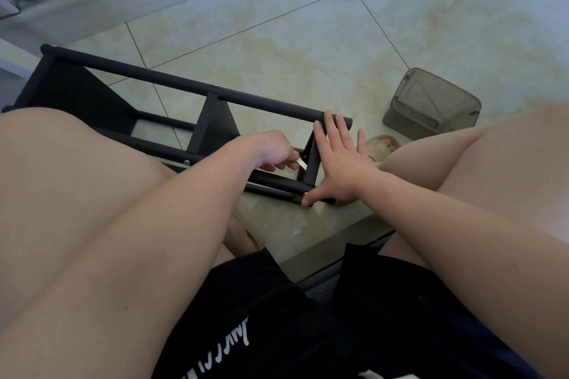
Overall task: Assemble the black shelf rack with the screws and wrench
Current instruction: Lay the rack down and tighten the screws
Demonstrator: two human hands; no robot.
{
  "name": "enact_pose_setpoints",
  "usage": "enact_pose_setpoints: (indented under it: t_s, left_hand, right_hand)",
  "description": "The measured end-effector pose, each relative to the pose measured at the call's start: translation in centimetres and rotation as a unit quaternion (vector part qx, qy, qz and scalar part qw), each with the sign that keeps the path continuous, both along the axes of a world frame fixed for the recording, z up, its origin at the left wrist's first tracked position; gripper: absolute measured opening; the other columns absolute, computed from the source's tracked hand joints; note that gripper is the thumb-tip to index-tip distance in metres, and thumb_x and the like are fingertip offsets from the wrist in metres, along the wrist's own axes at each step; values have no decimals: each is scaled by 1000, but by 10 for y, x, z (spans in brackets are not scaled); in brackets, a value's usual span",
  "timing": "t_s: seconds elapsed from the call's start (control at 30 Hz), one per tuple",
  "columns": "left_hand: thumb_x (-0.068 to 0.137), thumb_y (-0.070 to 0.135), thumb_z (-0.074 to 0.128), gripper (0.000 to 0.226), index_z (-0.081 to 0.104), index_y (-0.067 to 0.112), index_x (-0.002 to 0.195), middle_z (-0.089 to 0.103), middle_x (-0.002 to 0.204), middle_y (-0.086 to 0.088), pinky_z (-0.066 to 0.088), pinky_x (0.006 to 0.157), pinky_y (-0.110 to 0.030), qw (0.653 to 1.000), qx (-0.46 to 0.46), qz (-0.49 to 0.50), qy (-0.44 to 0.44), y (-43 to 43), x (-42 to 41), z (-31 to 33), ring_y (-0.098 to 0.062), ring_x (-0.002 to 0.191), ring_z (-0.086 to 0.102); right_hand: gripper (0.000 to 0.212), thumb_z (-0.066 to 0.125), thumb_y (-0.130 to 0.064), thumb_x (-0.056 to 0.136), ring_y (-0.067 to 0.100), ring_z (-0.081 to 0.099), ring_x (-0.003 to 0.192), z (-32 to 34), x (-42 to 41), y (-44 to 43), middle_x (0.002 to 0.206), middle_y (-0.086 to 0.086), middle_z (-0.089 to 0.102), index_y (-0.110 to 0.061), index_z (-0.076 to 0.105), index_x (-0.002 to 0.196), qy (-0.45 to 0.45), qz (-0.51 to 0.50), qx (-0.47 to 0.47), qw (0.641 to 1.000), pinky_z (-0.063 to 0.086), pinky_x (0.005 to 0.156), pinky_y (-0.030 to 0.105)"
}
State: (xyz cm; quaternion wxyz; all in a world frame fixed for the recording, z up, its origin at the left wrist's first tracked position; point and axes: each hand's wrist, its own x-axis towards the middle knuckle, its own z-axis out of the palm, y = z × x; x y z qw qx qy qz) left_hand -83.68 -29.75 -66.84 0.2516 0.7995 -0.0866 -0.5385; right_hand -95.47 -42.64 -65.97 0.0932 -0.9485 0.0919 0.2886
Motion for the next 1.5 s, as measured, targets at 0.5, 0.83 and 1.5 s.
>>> enact_pose_setpoints:
  t_s: [0.5, 0.83, 1.5]
  left_hand:
    - [96, 21, 60, 19, 76, 19, 87, 76, 102, -2, 42, 76, -29, 988, -36, -140, -56, 21, 3, -5, -15, 85, 55]
    - [96, 22, 63, 11, 69, 26, 86, 63, 84, 9, 40, 81, -30, 977, -5, -200, -74, 21, 1, -3, -13, 85, 55]
    - [89, 12, 61, 19, 70, 24, 78, 70, 86, 5, 49, 70, -26, 997, -64, -31, -41, 4, 3, 6, -10, 83, 64]
  right_hand:
    - [160, 73, -87, 54, 25, -38, 147, -1, 0, 0, 159, 4, -42, -16, -30, 154, 2, 0, 3, 1000, -16, 118, 58]
    - [160, 72, -87, 54, 25, -39, 147, -1, 0, 0, 159, 4, -43, -16, -31, 154, 4, 3, -3, 1000, -15, 118, 59]
    - [158, 74, -84, 57, 28, -36, 148, 2, 1, 2, 161, 8, -39, -13, -27, 155, 0, 4, -2, 1000, -14, 119, 59]
